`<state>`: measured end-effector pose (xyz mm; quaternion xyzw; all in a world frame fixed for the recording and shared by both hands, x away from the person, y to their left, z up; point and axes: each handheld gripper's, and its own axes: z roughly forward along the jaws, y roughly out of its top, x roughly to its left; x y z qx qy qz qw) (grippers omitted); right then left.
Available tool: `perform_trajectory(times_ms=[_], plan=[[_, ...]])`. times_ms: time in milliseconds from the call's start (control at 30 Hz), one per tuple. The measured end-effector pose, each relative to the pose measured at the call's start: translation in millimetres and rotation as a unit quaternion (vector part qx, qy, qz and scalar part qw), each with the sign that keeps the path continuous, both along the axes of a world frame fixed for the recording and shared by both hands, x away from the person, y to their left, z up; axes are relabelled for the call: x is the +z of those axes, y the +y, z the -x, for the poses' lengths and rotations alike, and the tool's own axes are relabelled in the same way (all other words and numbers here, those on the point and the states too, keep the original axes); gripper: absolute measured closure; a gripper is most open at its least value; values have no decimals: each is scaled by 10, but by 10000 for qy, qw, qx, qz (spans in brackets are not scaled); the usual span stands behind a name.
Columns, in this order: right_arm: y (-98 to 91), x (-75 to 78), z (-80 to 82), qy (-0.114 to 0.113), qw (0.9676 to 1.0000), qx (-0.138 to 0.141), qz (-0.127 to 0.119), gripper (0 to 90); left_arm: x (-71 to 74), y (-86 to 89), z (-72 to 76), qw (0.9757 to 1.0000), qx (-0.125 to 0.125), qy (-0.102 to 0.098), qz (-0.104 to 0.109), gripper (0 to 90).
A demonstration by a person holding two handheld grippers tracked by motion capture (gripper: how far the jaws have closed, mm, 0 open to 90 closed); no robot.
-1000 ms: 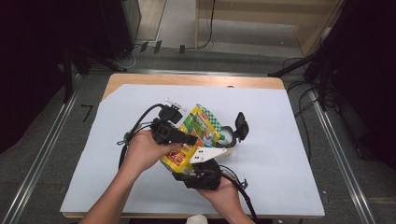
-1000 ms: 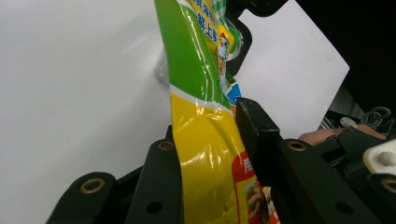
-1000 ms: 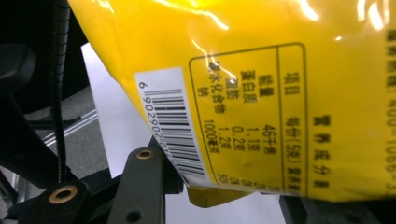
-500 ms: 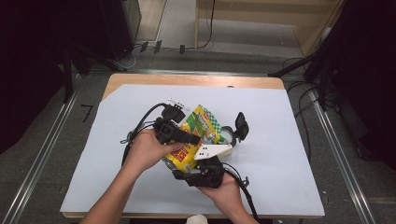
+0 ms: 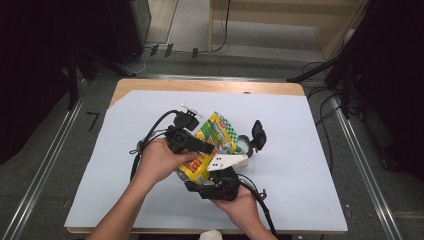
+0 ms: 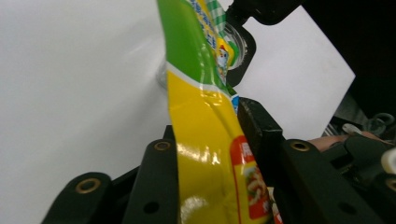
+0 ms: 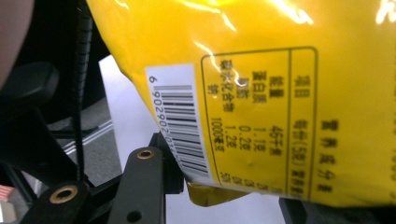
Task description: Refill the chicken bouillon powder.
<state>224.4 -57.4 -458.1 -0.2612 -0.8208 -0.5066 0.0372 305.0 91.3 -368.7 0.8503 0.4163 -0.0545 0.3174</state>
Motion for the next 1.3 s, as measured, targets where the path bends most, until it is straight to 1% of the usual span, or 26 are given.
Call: perform_trajectory(times_ms=[167, 300, 367, 433, 500, 600, 700, 833, 867, 900, 967, 1033, 1100, 1167, 1300], plan=[[28, 9, -1, -37, 9999, -27, 123, 628, 22, -25, -13, 9999, 30, 32, -131, 756], [45, 31, -4, -27, 9997, -75, 221, 607, 73, -72, -5, 9995, 73, -77, -306, 775], [51, 44, -5, -65, 9996, -120, 259, 596, 95, -85, -2, 9992, 90, -134, -364, 791], [60, 54, 1, -72, 9994, -179, 280, 589, 104, -87, -2, 9991, 89, -141, -378, 799], [63, 58, 11, -81, 9992, -240, 298, 580, 107, -91, 7, 9986, 125, -196, -470, 807], [65, 66, 38, -129, 9984, -355, 411, 564, 115, -90, 18, 9982, 168, -202, -545, 814], [55, 74, 54, -111, 9981, -452, 401, 538, 113, -92, 22, 9976, 234, -209, -611, 818], [62, 67, 64, -122, 9971, -606, 442, 528, 121, -116, 33, 9972, 319, -235, -630, 821], [67, 66, 61, -99, 9970, -633, 430, 540, 124, -121, 37, 9971, 323, -248, -649, 822], [66, 64, 53, -13, 9973, -628, 389, 557, 126, -124, 39, 9971, 330, -251, -640, 822], [69, 55, 39, 80, 9977, -602, 310, 585, 130, -118, 27, 9974, 296, -195, -634, 822], [72, 58, 36, 93, 9981, -550, 270, 598, 130, -102, 6, 9979, 283, -101, -578, 821], [69, 69, 40, 86, 9984, -512, 222, 606, 134, -89, -13, 9984, 257, -49, -495, 820], [60, 77, 34, 82, 9986, -496, 140, 613, 144, -84, -25, 9986, 249, -36, -468, 815], [39, 92, 13, 196, 9988, -452, -80, 629, 172, -82, -45, 9990, 233, 12, -374, 797]])
